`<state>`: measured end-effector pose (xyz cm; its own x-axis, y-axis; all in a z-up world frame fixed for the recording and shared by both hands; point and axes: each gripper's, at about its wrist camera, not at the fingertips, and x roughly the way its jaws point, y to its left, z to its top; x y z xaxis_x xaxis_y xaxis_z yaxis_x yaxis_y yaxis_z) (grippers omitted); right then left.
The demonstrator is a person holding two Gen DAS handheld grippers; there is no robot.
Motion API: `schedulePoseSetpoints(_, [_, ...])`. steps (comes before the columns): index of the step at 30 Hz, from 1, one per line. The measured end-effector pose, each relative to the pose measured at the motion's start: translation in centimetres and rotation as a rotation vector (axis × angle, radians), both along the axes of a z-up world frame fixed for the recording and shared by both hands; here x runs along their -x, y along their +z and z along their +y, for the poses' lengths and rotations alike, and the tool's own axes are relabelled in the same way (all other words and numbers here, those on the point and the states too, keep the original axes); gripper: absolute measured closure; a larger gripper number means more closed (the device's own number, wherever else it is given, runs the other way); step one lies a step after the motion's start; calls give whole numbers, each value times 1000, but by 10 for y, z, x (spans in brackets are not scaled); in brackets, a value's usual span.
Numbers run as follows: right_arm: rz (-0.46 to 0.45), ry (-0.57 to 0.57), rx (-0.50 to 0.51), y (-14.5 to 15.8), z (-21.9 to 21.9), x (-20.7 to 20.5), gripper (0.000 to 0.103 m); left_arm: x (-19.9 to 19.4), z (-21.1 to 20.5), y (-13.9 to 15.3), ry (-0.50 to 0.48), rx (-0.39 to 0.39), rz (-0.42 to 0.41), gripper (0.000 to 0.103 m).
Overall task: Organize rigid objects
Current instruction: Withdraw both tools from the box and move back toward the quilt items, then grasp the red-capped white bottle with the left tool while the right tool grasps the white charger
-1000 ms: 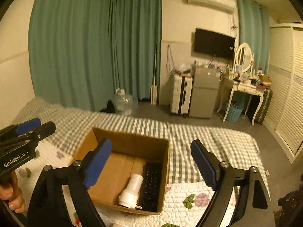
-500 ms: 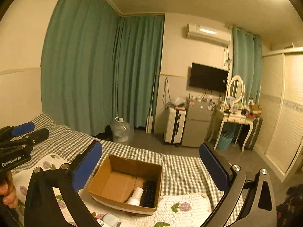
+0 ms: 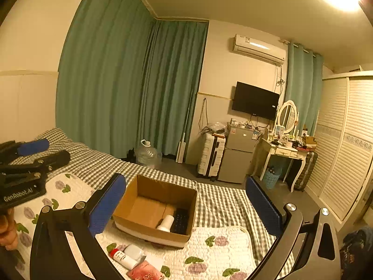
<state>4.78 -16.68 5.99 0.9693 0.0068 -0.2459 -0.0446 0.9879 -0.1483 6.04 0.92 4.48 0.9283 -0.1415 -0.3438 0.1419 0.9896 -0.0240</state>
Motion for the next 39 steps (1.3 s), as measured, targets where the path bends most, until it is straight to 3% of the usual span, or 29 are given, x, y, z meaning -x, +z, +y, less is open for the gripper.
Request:
schedulePoseSetpoints(9, [86, -5, -45, -41, -22, 10, 0, -18, -8, -50, -33, 16, 99, 39])
schedulePoseSetpoints(19, [208, -18, -44, -99, -39, -6, 0, -45, -17, -113, -50, 3, 223, 39])
schedulePoseSetpoints(27, [388, -46, -90, -171, -55, -7, 0, -62, -19, -177, -87, -26, 405, 39])
schedulePoseSetpoints(32, [487, -50, -43, -213, -55, -14, 1, -76, -34, -216, -173, 13, 550, 39])
schedulePoseSetpoints(35, [534, -28, -51, -229, -54, -19, 1, -78, -42, -233, -167, -28, 579, 39])
schedulePoseSetpoints(39, [607, -26, -25, -254, -50, -24, 2, -83, -43, -248, -166, -23, 630, 39])
